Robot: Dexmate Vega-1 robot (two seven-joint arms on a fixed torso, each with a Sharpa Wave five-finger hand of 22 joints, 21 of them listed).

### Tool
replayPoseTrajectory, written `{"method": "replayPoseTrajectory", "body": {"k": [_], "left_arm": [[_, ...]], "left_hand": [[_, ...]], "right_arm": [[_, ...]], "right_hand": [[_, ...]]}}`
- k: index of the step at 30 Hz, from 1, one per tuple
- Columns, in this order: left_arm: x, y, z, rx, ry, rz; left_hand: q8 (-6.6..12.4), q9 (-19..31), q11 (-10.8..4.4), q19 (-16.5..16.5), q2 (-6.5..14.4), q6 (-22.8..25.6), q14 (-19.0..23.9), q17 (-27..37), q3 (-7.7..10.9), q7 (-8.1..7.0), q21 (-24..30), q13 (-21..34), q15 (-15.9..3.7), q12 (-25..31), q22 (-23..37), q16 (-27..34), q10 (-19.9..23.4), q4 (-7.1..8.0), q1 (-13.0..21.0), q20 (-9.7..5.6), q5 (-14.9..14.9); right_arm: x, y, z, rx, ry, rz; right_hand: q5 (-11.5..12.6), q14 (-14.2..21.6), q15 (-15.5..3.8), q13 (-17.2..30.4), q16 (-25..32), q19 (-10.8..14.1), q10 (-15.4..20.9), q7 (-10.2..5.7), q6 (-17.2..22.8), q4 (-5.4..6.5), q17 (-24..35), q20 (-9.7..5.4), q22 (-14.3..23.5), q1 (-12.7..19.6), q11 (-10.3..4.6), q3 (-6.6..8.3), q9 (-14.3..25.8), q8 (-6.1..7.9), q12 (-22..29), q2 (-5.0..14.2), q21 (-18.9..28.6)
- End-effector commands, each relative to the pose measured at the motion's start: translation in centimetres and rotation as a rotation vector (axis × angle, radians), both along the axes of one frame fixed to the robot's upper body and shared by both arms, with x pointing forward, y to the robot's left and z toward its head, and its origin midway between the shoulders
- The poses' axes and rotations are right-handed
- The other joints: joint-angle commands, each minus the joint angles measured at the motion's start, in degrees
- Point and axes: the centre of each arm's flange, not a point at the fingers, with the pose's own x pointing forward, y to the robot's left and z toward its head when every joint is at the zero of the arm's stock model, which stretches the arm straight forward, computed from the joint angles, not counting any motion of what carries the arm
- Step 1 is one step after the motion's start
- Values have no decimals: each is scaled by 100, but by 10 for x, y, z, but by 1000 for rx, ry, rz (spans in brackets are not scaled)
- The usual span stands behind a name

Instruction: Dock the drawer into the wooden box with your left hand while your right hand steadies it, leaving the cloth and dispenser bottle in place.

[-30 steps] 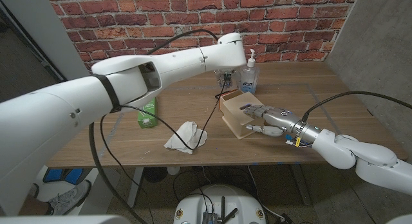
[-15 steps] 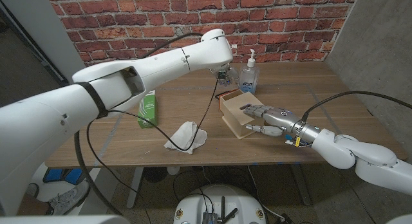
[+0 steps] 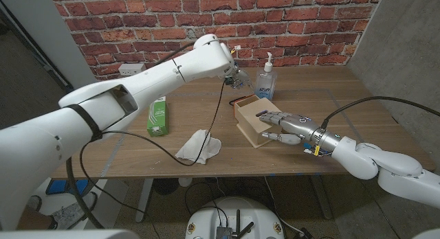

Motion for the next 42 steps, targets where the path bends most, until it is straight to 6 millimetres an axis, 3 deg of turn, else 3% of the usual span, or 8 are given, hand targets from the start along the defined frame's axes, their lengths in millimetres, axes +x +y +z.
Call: {"method": "replayPoseTrajectory", "body": {"k": [1,8,16,29,42], "left_arm": [[-3,28,-6,-146,-44,-64],[1,42,-14,-270,-42,-101],[10,59,-28,-375,-121,-202],[21,79,-62,-476,-155,-304],[23,91,-80,-523,-211,-362]], "left_hand": [[-15,15,34,-28,108,-89,-85,26,-10,38,24,14,-122,-7,13,20,-86,83,-121,-231,-10],[-30,14,104,-139,184,-237,-200,14,-8,105,11,10,-36,1,12,23,-226,120,-292,-282,-24],[-29,2,174,-437,288,-455,-610,21,-88,124,-3,-3,110,8,10,2,-507,261,-798,-352,-74],[-36,-12,128,-589,424,-645,-890,26,-145,46,8,-13,119,-5,14,16,-783,398,-1246,-398,-110],[-30,-20,77,-688,488,-705,-1002,21,-137,2,3,-18,75,5,14,19,-861,402,-1365,-407,-109]], "right_arm": [[-1,1,-1,2,4,-10],[-2,3,0,-8,-5,-16],[-5,4,2,-12,-11,-23],[-5,5,4,-15,-27,-27],[-4,9,9,-11,-35,-21]], "right_hand": [[-9,-16,-189,9,23,118,0,-2,3,-4,21,-321,27,41,6,51,14,-13,19,310,35],[-10,-39,-198,9,18,105,-20,1,-5,-7,25,-329,27,41,20,49,14,-15,15,311,29],[-8,-49,-186,8,12,101,-33,7,-19,-16,21,-333,27,52,24,58,14,-19,14,317,28],[-11,-60,-188,8,13,91,-36,8,-13,-19,25,-337,27,49,22,55,14,-15,19,314,26],[-12,-61,-199,8,18,88,-37,1,-28,-23,30,-339,27,49,21,52,13,-19,22,319,26]]}}
